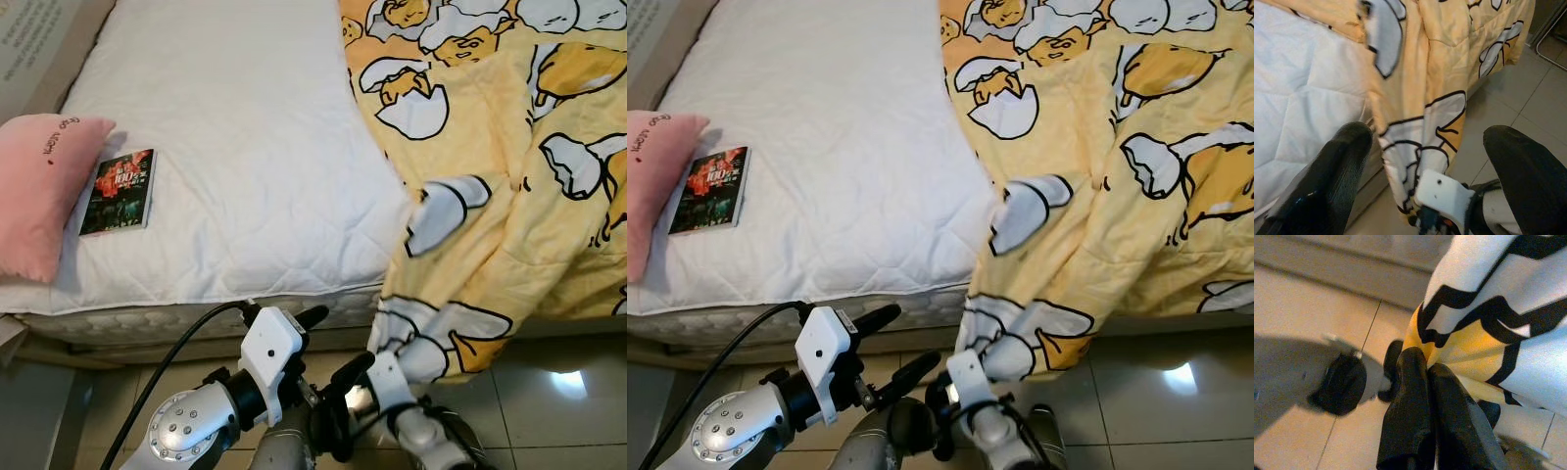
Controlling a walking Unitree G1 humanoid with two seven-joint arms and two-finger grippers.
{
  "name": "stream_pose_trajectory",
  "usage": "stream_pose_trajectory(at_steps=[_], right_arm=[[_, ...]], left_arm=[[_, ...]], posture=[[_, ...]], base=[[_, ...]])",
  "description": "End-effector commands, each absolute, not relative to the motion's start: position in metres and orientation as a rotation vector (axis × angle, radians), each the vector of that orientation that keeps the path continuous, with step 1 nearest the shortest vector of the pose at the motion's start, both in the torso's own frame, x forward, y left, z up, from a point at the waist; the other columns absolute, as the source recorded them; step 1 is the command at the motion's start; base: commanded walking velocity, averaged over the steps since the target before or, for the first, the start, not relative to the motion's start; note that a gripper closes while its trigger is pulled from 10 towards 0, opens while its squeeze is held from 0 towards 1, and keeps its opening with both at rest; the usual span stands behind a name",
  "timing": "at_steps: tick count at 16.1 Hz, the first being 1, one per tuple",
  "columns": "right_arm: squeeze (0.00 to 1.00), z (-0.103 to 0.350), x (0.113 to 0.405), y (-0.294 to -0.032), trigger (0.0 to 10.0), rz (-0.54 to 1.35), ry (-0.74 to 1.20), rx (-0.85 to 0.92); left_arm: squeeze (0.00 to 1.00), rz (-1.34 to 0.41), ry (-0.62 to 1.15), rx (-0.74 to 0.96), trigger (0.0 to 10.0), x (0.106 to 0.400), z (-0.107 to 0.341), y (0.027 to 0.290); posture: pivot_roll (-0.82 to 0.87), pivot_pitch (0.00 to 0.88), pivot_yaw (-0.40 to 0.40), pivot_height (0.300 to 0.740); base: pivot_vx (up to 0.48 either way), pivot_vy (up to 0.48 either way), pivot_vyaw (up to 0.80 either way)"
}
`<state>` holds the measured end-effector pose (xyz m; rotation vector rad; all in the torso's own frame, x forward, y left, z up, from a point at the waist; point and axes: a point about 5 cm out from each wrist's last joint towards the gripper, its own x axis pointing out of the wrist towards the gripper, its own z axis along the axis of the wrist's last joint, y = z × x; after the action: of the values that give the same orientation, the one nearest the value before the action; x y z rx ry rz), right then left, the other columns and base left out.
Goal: Clean up the room
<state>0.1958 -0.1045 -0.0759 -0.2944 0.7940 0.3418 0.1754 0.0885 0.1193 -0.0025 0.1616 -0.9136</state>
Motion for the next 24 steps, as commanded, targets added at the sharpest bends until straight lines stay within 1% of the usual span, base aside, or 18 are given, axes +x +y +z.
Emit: stream_pose_trajectory(at_steps=[1,4,5,7,10,16,20,24], right_arm=[[0.00,-0.086,0.177,-0.101,0.0,0.370,0.864,-0.310],[0.00,-0.089,0.173,-0.115,0.0,0.344,0.889,-0.374],[0.00,-0.089,0.174,-0.118,10.0,0.330,0.894,-0.383],[0.00,-0.091,0.173,-0.128,10.0,0.261,0.929,-0.357],[0.00,-0.088,0.178,-0.134,10.0,0.212,0.918,-0.338],[0.00,-0.086,0.183,-0.132,10.0,0.194,0.910,-0.318],[0.00,-0.085,0.186,-0.130,10.0,0.198,0.902,-0.316],[0.00,-0.083,0.189,-0.124,10.0,0.227,0.883,-0.304]], left_arm=[[0.00,-0.893,0.182,0.014,10.0,0.174,0.118,0.095],[0.00,-0.882,0.174,0.034,10.0,0.176,0.117,0.094],[0.00,-0.878,0.174,0.039,10.0,0.176,0.117,0.094],[0.00,-0.856,0.173,0.069,10.0,0.178,0.115,0.094],[0.00,-0.823,0.177,0.081,10.0,0.178,0.113,0.092],[0.00,-0.789,0.190,0.093,10.0,0.182,0.109,0.092],[0.00,-0.771,0.190,0.106,10.0,0.183,0.108,0.092],[0.00,-0.768,0.186,0.102,10.0,0.183,0.108,0.091]], posture=[[0.12,0.256,0.276,0.740],[0.11,0.255,0.274,0.740],[0.10,0.255,0.273,0.740],[0.10,0.255,0.271,0.740],[0.10,0.253,0.270,0.740],[0.10,0.255,0.268,0.740],[0.10,0.259,0.266,0.740],[0.10,0.260,0.267,0.740]], base=[[0.000,0.000,0.00],[0.000,0.000,0.00],[0.000,0.000,0.00],[0.000,0.000,0.00],[0.000,0.000,0.00],[0.000,0.000,0.00],[-0.325,0.000,0.00],[0.000,0.000,0.00]])
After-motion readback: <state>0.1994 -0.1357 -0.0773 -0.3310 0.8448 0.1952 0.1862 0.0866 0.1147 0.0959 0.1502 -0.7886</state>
